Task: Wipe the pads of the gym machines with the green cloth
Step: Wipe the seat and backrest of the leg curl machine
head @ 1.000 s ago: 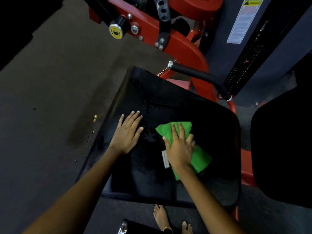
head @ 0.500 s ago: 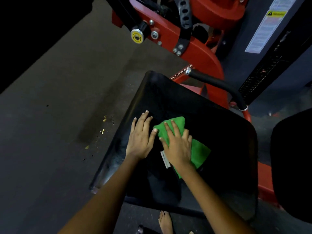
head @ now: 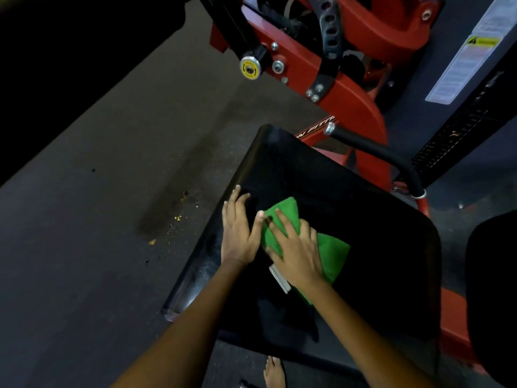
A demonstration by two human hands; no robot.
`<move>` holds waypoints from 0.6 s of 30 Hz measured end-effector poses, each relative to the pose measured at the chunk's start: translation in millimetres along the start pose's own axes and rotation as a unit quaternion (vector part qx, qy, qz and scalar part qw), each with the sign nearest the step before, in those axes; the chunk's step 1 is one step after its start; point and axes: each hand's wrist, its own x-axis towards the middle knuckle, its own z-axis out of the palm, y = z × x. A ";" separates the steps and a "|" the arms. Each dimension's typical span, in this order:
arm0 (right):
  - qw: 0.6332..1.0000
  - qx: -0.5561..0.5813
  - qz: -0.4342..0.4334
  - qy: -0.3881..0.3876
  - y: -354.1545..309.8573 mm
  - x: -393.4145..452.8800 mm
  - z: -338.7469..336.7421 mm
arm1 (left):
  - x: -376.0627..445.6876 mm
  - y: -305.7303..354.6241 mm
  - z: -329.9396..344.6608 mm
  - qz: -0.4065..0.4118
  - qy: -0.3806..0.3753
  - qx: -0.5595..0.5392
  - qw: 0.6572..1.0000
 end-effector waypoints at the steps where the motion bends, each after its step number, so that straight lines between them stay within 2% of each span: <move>1: 0.999 0.005 -0.047 0.003 7.8 -11.2 -0.7 | -1.3 -1.6 -0.2 -0.008 -0.004 -0.010 1.000; 3: 0.994 0.001 -0.113 -0.010 29.9 -21.5 -3.0 | -0.6 -3.7 -0.2 -0.007 -0.021 -0.020 1.000; 4: 0.993 -0.006 -0.114 -0.021 39.9 -18.5 -2.7 | 0.0 -4.5 0.3 -0.002 -0.026 -0.023 0.999; 5: 0.996 -0.012 -0.087 -0.029 44.5 -9.7 -2.7 | 1.6 -5.1 -0.3 0.001 -0.026 -0.029 0.999; 8: 0.996 -0.005 0.066 -0.055 24.9 27.6 -3.3 | 3.4 -3.1 -3.5 -0.001 -0.011 -0.063 0.998; 10: 0.990 0.021 0.112 -0.088 2.1 40.2 -0.2 | 3.1 -0.2 -5.1 0.009 0.010 -0.080 0.997; 12: 0.994 0.015 0.073 -0.080 -6.5 34.0 -1.6 | 4.9 -1.1 -6.7 0.008 0.025 -0.092 0.995; 15: 0.994 -0.005 -0.104 -0.033 22.4 5.7 0.4 | 10.8 -3.9 -12.6 -0.005 -0.003 -0.098 0.995; 16: 0.990 -0.017 -0.139 -0.028 35.4 0.6 1.3 | 12.0 -4.9 -14.4 -0.006 -0.026 -0.090 0.996; 17: 0.990 -0.018 -0.136 -0.032 44.0 2.1 0.6 | 13.2 -3.6 -17.9 -0.002 -0.048 -0.085 0.995; 18: 0.995 -0.009 -0.097 -0.037 48.0 8.7 0.3 | 14.3 -5.9 -19.4 -0.009 -0.059 -0.092 0.994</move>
